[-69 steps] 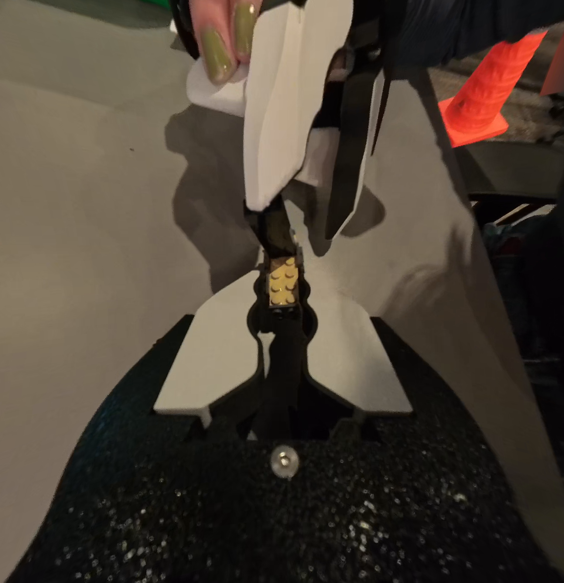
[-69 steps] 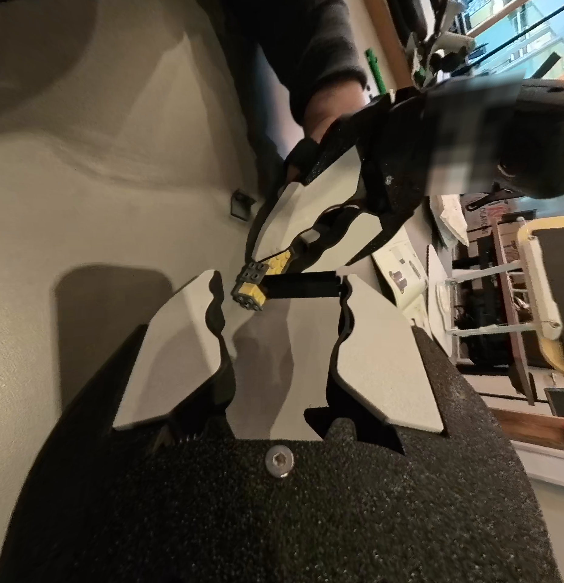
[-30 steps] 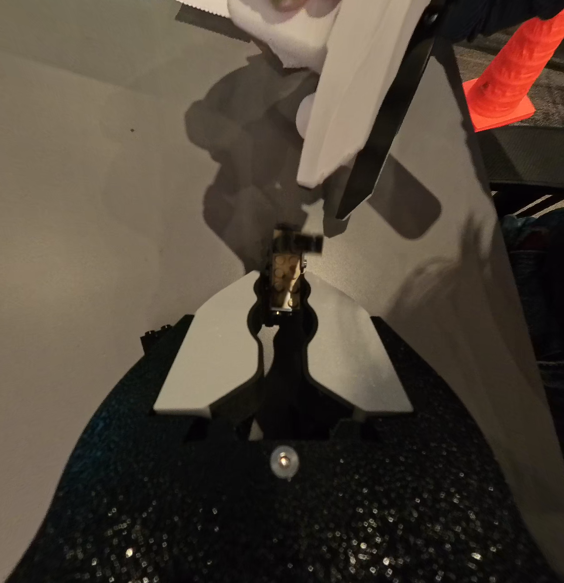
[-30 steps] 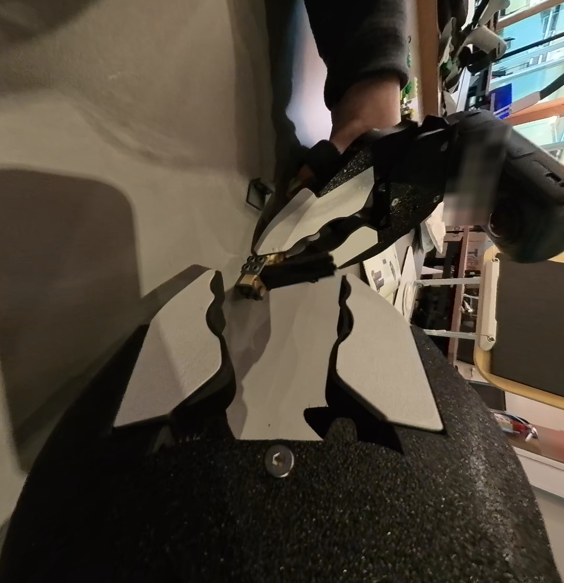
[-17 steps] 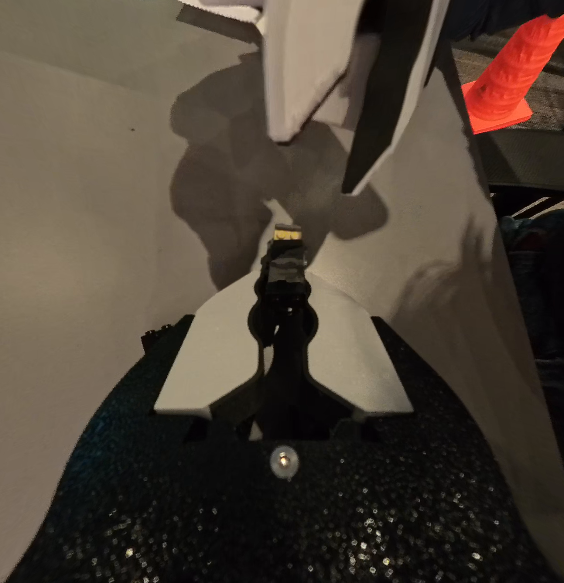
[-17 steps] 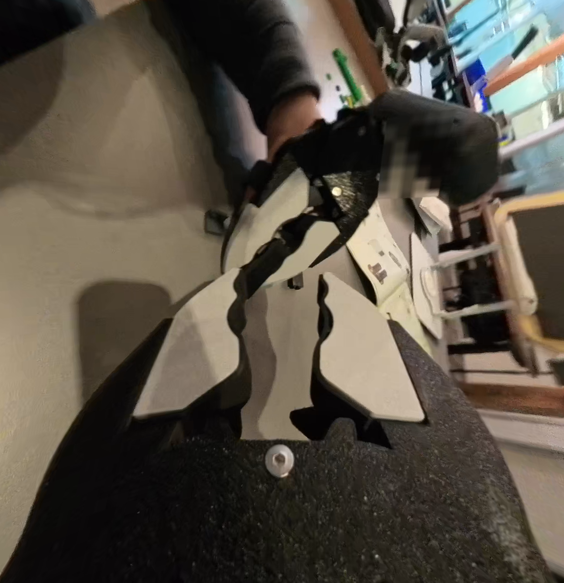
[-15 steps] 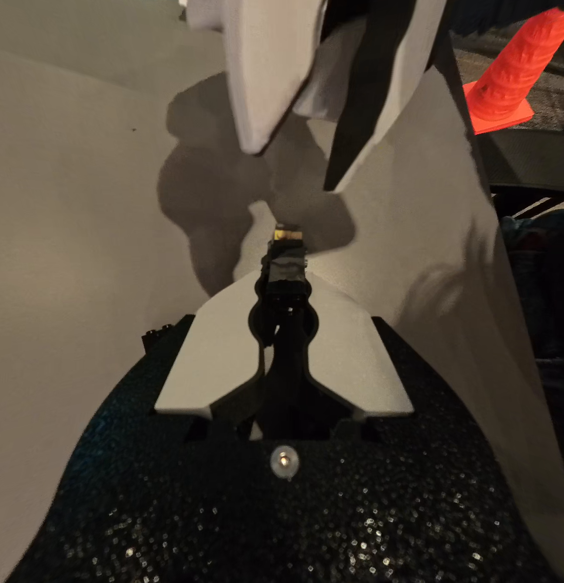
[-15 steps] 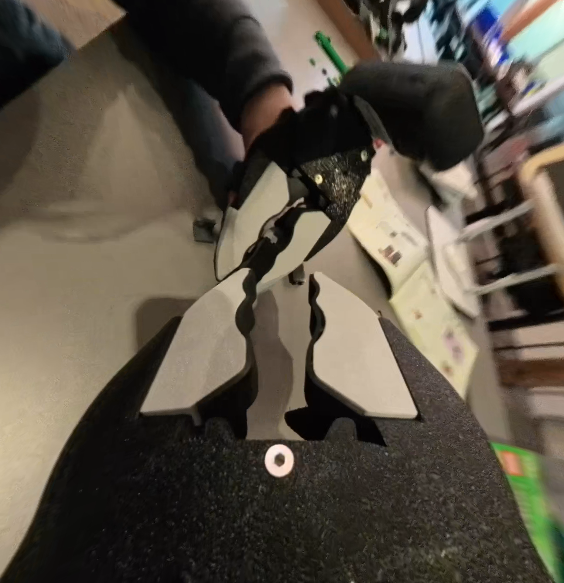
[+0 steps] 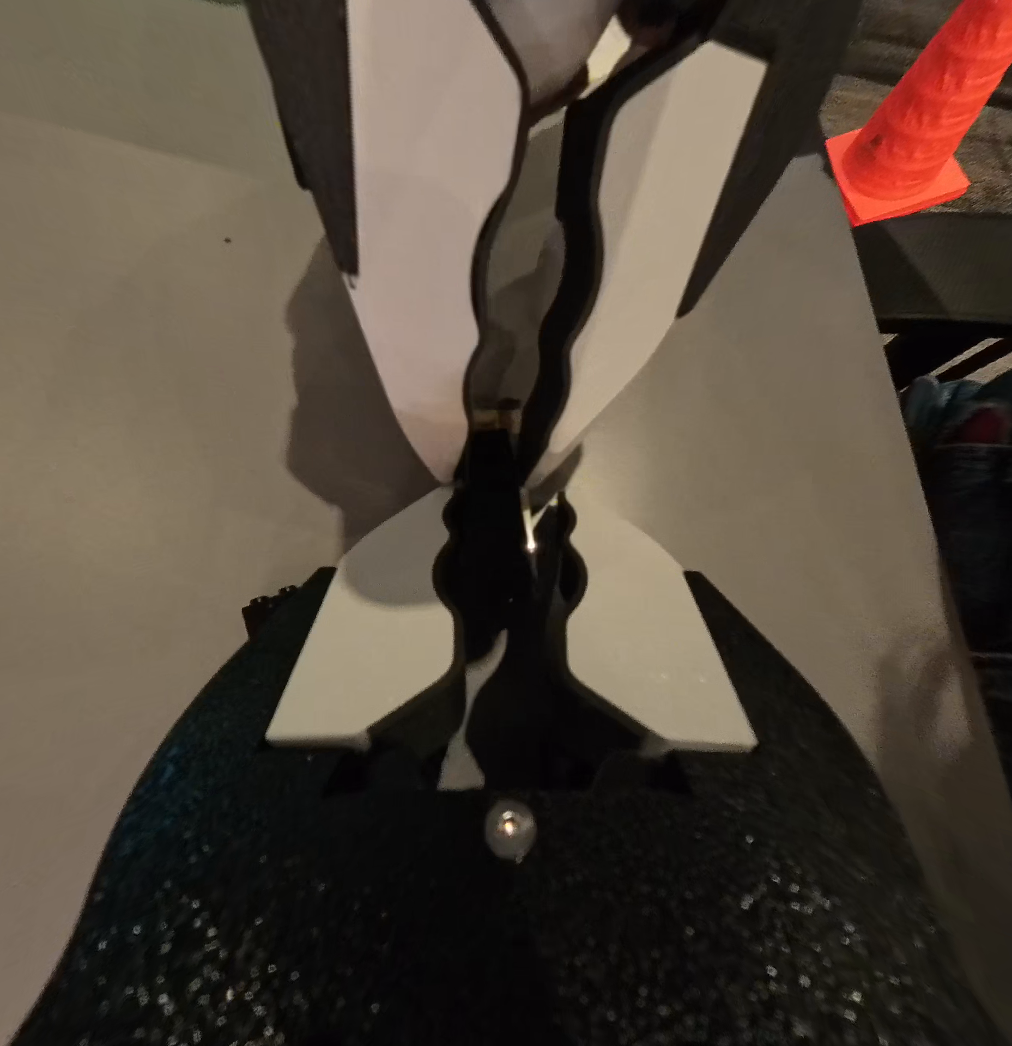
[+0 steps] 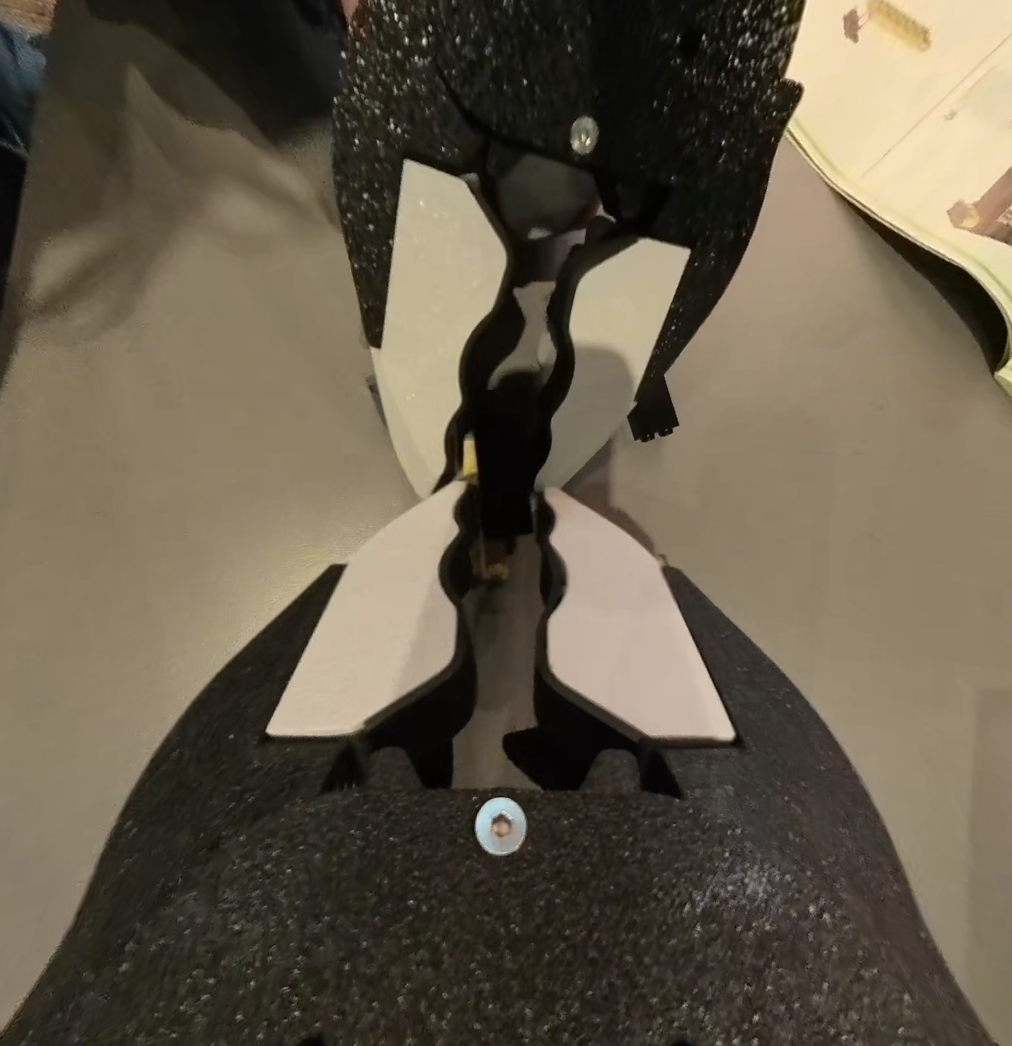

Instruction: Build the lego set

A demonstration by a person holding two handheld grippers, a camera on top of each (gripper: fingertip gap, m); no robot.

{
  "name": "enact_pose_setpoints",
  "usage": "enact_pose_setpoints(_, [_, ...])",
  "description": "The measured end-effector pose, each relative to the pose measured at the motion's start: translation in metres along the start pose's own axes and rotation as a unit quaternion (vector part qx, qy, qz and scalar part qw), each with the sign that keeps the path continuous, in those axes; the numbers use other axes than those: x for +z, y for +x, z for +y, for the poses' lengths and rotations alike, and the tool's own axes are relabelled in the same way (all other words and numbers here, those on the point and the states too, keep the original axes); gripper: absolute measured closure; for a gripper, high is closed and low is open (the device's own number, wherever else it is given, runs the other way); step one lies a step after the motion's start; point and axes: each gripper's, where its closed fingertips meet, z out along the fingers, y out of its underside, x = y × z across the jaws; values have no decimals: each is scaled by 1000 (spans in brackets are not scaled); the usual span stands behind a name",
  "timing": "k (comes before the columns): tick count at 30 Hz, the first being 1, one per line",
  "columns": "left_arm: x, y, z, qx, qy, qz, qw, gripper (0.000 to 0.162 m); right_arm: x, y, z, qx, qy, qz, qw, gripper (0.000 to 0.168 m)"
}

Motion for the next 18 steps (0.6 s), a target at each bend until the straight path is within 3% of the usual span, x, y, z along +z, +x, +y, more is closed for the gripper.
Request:
enact_pose_setpoints(4, [-4,3,2,-6,2,15,1000,113,-3,1,-4,9,12,1,1000,152])
enact_pose_setpoints(8, [-23,-5,3,-3,17,-11,1000,103,-22,27,-2,44,33,56,997,152])
enact_pose_setpoints(12, [-52,-19,-2,-15,77,-42,996,98,-18,53,26,81,-7,95,992,152])
enact_pose_setpoints(17, [-79,-35,-3,-41,160,-66,984,91,-1,60,30,79,-32,109,990,151])
enact_pose_setpoints(18, [-83,-37,-3,-46,176,-68,981,91,0,62,27,72,-31,116,990,143])
